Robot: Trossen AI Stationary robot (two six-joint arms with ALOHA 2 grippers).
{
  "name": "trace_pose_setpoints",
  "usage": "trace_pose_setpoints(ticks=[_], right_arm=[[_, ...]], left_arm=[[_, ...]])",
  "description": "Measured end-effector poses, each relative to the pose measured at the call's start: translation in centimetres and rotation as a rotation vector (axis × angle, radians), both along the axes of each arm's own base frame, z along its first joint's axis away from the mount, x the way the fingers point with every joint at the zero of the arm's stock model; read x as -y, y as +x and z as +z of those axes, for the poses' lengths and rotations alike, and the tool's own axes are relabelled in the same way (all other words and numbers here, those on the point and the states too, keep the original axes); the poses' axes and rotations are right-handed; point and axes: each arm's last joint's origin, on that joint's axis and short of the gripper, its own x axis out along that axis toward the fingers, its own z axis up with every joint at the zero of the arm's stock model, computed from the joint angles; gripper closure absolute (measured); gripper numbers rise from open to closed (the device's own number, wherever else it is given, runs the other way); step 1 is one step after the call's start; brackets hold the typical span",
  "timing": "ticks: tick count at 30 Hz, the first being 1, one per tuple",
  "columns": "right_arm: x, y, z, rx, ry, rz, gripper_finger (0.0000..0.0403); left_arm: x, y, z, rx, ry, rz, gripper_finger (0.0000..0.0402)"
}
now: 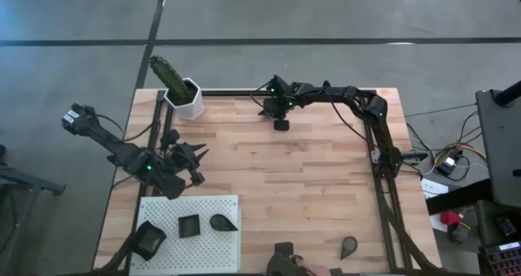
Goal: Pick & Place Mini shaped plates
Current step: Stack the drop shaped plate on top of the other drop shaped plate on the shelf
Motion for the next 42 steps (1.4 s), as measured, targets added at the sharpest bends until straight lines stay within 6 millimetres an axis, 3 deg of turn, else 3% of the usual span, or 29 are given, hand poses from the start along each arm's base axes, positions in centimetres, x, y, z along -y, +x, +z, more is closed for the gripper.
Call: trace_pose_setpoints(ticks=[19,37,42], right_arm=[[0.1,0.1,0.3,-0.002,-0.005,0.014,0.0351],[-3.4,0.9,0.4,-0.045,0.108,0.151,0.0351],[-4.4,1.3,0.9,-0.028,0.129,0.118,0.0351]], left_arm=[[0.0,-0.1,-0.1,-0.009,0.006,0.002,0.0323],[-0.1,-0.1,-0.1,-0.008,0.005,0.002,0.0323],[-0.1,-0.1,-0.1,-0.008,0.005,0.002,0.0323]])
